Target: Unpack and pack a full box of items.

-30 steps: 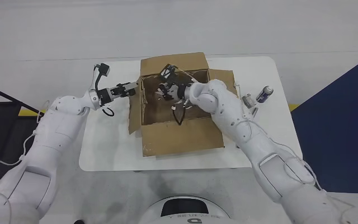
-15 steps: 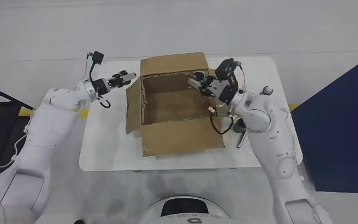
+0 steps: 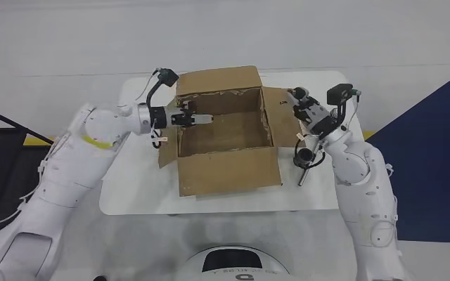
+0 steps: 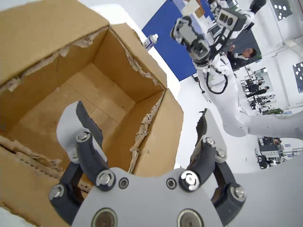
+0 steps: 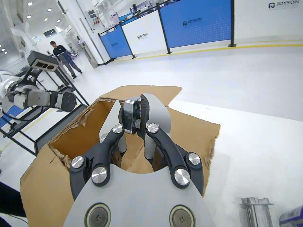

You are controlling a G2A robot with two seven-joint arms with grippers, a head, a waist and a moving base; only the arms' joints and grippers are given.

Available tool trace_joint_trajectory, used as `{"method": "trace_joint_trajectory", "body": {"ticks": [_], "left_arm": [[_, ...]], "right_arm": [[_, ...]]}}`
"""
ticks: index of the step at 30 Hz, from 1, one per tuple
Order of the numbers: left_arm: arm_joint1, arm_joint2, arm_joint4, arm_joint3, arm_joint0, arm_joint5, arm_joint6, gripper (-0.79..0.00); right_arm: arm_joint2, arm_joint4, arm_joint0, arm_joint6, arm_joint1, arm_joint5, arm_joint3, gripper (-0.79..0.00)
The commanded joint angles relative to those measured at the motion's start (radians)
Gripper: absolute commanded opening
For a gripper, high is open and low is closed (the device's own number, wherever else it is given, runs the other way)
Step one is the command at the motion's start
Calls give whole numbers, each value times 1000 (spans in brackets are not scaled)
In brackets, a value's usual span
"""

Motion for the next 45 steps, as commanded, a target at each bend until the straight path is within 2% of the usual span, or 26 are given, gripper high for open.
{"method": "trace_joint_trajectory", "body": {"ticks": [1,6,11,15,22,34,45], "left_arm": [[-20,69,30,35,-40,38,-10,0],[-49,144,90,117,-98,91,-30,0],[-55,148,148,173,-129,135,-37,0],[-45,113,192,194,-130,175,-32,0],[-14,21,256,213,-84,203,-15,0],[35,-159,256,216,30,177,36,0],[37,-166,252,210,35,173,39,0]], "right_arm": [[6,6,7,8,1,54,34,-785],[17,58,22,42,7,28,113,-785],[11,73,52,88,12,29,168,-785],[2,78,68,99,15,23,193,-785],[-11,77,79,105,20,29,202,-785],[8,85,12,81,30,62,143,-785],[-14,103,-5,99,29,42,120,-785]]}}
